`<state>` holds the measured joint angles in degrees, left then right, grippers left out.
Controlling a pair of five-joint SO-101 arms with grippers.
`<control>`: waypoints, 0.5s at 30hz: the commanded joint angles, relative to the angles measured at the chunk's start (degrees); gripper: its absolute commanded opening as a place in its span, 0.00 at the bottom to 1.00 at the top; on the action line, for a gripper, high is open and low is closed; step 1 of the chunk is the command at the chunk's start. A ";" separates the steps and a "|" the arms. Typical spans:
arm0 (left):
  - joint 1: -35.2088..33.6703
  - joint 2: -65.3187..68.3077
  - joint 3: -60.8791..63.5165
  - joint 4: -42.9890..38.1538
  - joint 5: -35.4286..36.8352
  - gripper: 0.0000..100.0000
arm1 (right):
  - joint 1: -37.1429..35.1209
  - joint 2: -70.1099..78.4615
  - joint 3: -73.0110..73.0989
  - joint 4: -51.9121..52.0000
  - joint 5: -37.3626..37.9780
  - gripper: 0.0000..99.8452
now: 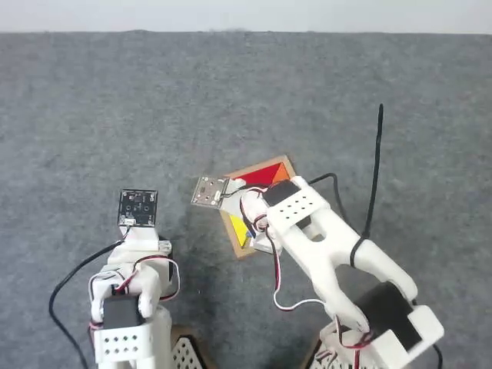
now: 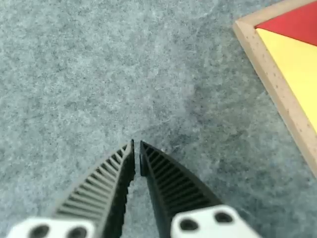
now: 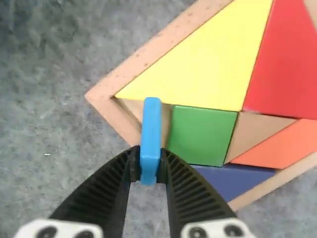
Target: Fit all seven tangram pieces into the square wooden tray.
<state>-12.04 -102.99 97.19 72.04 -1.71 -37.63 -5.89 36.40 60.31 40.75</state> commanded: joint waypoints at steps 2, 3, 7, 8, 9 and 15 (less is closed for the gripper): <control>-0.09 -1.05 -0.75 0.18 0.97 0.02 | 0.40 -3.30 -2.29 -0.48 6.68 0.01; -0.09 -1.05 -0.75 0.18 0.97 0.02 | 0.40 -3.30 -2.29 -0.84 7.74 0.01; -0.09 -1.05 -0.75 0.18 0.97 0.02 | 0.66 -3.30 -2.37 -2.68 13.36 0.01; -0.09 -1.05 -0.75 0.18 0.97 0.02 | 0.57 -3.30 -2.29 -3.38 15.03 0.01; -0.09 -1.05 -0.75 0.18 0.97 0.02 | 0.48 -3.30 -2.29 -4.00 16.62 0.01; -0.09 -1.05 -0.75 0.18 0.97 0.02 | 0.40 -3.30 -2.29 -4.79 22.15 0.01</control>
<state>-12.04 -102.99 97.19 72.04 -1.71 -37.63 -5.89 36.40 56.18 60.09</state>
